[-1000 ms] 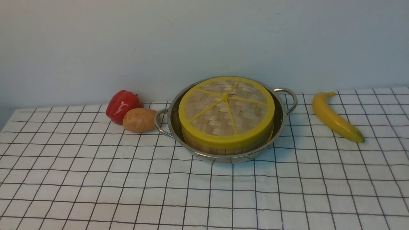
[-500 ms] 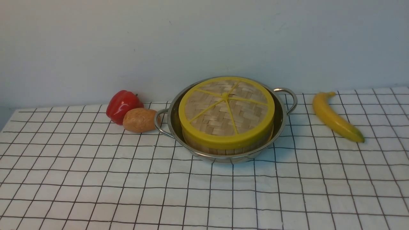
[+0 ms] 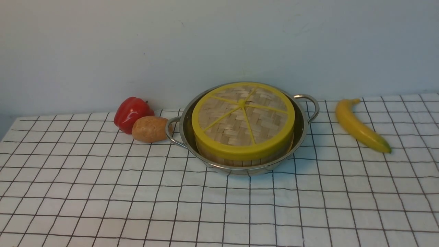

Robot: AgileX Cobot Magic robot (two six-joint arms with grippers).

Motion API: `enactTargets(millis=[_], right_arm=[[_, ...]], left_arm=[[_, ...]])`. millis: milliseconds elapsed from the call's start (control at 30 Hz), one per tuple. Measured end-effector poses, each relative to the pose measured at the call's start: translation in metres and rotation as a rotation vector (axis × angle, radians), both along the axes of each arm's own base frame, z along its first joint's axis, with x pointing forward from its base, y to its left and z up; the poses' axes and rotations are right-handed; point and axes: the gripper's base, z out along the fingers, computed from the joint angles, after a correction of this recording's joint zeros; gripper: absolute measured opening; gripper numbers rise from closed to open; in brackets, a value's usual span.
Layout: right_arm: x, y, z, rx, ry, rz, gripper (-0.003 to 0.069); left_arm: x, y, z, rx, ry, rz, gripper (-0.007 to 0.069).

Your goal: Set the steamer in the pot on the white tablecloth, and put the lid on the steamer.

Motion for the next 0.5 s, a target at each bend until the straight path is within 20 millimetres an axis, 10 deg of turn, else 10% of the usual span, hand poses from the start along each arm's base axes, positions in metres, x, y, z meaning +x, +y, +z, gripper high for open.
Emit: enactTargets(millis=[500], right_arm=[[-0.016,-0.007,-0.047,0.101,-0.064,-0.136,0.0243]], left_arm=[[0.0,0.0,0.0,0.0,0.0,0.001,0.016]])
